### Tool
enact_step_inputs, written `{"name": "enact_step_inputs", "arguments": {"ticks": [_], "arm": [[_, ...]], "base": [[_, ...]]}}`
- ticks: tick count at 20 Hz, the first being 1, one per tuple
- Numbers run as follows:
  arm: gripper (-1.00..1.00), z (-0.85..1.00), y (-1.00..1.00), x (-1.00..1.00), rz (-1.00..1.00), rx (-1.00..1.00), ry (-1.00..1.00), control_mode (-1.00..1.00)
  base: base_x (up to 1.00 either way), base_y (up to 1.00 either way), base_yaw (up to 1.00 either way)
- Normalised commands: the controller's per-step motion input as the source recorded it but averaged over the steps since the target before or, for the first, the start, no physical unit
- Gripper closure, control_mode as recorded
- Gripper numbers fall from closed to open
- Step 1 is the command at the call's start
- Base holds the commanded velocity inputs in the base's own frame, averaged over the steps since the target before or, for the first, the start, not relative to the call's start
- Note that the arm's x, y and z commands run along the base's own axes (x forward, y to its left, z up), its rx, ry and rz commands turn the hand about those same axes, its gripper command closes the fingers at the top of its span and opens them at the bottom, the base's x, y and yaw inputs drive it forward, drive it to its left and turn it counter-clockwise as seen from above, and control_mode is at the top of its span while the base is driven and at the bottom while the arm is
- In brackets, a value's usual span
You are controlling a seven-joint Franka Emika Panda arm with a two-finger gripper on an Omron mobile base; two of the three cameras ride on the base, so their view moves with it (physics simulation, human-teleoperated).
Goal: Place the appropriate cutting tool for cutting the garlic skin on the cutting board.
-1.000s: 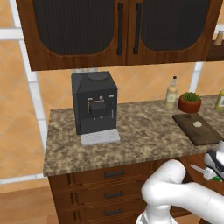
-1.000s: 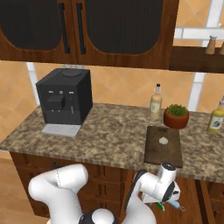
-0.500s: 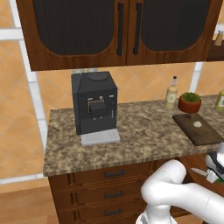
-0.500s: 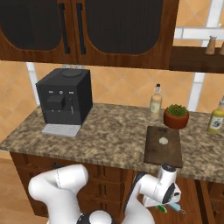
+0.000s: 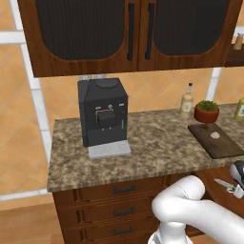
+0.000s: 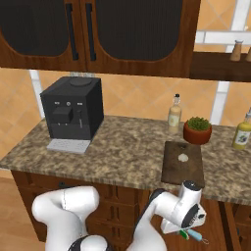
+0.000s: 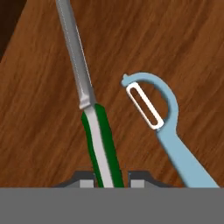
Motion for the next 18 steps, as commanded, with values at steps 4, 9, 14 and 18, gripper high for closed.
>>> {"name": "enact_step_inputs", "arguments": {"ticks": [4,9,14,18], "arm": [[1.0,0.92,-0.01,-0.73,0.08,0.0,0.0,-1.0],[1.0,0.98,-0.01,-0.54,0.09,0.0,-0.01,-1.0],[1.0,1.0,-0.06,0.05,0.05,0.03,0.0,-1.0],[1.0,0.98,-0.09,0.41,0.04,0.12,0.0,-1.0]], "base": [[0.0,0.0,0.0],[0.0,0.0,0.0],[0.0,0.0,0.0],[0.0,0.0,0.0]]}}
